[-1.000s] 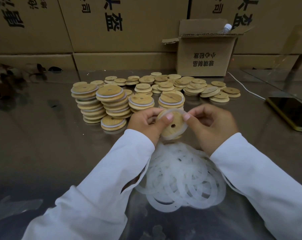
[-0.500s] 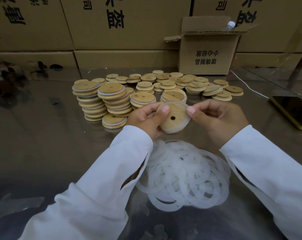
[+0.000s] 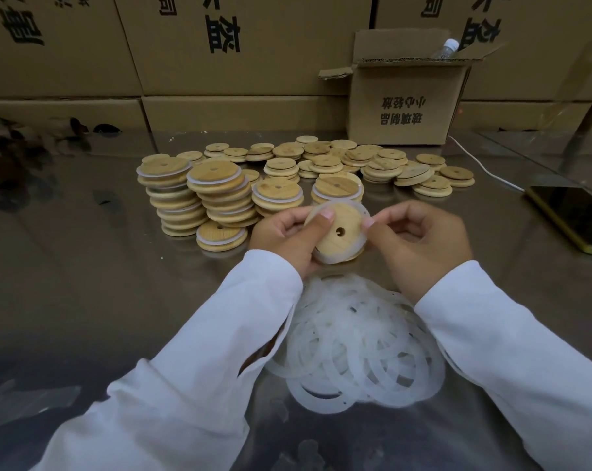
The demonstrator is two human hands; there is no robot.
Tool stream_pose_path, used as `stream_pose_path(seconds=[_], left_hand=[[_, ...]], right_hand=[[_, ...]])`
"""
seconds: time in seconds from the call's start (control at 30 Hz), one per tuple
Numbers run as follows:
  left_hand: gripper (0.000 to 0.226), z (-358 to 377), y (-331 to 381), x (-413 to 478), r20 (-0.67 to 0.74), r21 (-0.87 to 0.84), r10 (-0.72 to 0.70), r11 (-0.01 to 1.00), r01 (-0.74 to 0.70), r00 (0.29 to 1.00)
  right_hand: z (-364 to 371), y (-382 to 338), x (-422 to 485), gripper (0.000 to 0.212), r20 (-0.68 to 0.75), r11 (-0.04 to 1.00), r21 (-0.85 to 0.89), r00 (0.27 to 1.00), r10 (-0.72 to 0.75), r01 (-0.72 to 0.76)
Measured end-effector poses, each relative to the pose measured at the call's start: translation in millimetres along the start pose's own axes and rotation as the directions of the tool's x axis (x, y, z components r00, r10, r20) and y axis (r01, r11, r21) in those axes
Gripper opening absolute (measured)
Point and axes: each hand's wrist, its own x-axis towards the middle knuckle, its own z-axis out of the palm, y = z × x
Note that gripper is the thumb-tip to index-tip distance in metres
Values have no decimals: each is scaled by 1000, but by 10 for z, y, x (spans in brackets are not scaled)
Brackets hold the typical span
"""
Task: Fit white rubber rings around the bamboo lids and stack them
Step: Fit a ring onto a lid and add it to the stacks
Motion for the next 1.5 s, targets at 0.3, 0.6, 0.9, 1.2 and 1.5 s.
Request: stream_pose_path(seconds=[0.3,0.6,0.9,1.2,1.5], left_hand=[[15,-46,30,-32,137,228,20,972,-51,990],[18,-103,63,-1,163,213,97,968,-131,982],[17,-133,50,50,160,127,70,988,-91,985],[15,-81,0,34,88,43,69,996,-73,994],[17,-61,-15,45,120,1,16,1000,-16,993]], right_hand=[[-47,-21,30,19,72,991,-123,997,-43,52],[-101,-88,83,21,166,999,-38,986,-8,15],[-107,-125,84,20,184,995,-75,982,-49,64],[-58,-48,-1,18,75,999,-1,997,-37,37],[-51,15,29,15,28,980,-177,996,-82,86]])
